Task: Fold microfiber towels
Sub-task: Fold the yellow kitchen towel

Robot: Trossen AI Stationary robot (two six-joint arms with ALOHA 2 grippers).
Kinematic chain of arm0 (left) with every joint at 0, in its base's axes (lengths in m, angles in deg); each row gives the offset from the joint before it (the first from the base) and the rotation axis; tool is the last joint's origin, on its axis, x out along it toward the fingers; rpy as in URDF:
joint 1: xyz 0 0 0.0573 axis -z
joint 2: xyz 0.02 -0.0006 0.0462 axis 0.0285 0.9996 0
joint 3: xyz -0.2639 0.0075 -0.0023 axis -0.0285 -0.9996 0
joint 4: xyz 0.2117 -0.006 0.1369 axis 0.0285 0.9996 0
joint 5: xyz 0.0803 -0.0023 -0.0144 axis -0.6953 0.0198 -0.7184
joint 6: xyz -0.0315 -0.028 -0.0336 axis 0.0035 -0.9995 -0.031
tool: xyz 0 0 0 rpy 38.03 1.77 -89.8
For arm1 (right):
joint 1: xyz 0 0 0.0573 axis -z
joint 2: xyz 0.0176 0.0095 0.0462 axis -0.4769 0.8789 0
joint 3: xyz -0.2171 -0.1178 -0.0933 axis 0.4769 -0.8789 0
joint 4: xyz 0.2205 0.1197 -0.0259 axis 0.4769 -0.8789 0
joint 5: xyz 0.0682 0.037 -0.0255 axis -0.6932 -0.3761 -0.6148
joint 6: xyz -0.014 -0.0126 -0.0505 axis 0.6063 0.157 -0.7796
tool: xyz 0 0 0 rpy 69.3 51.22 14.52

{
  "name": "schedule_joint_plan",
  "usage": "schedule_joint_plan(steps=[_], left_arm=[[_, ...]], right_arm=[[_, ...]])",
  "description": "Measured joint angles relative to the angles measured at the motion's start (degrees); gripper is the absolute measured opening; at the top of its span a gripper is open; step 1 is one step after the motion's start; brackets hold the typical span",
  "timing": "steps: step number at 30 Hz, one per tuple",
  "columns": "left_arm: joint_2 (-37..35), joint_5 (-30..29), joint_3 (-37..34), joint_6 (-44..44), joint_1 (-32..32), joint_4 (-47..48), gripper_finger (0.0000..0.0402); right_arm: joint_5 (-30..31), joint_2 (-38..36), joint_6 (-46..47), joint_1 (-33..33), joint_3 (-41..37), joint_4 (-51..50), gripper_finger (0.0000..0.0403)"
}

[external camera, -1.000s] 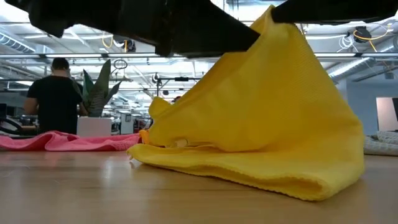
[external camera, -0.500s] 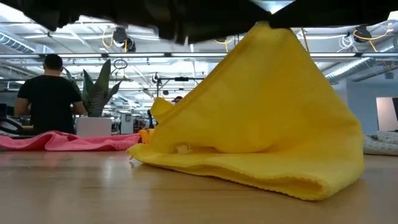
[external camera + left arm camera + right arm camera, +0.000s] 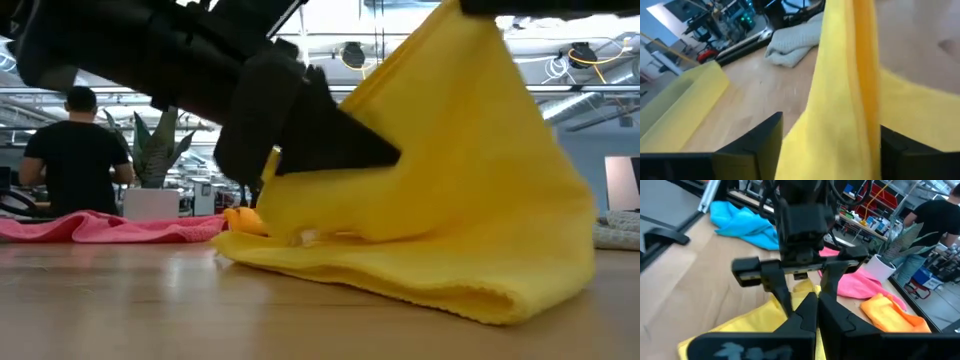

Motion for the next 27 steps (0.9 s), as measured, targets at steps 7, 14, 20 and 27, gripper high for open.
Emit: schedule_joint_plan(steps=[7,14,20,27], left_arm=[[-1.31,-5.68,-0.02,0.22,1.07,3.33,0.0116],[-7.22,-6.96,-0.02,-4.51,2.63,18.44,0.0053],[-9.54,-6.87,-0.04,-5.90,3.01,25.80,0.0007],[-11.44,-4.25,-0.07,-4.87,3.65,27.01,0.0020]], right_arm=[[0.06,-1.80,-0.21,-1.30,0.00,-0.67,0.0000],[0.06,-2.95,0.20,-2.01,0.00,-2.69,0.0000],[-0.29,-2.93,0.39,-1.94,-0.34,-2.96,0.0000],[-0.35,-2.93,0.22,-2.40,-0.81,-2.97,0.0000]])
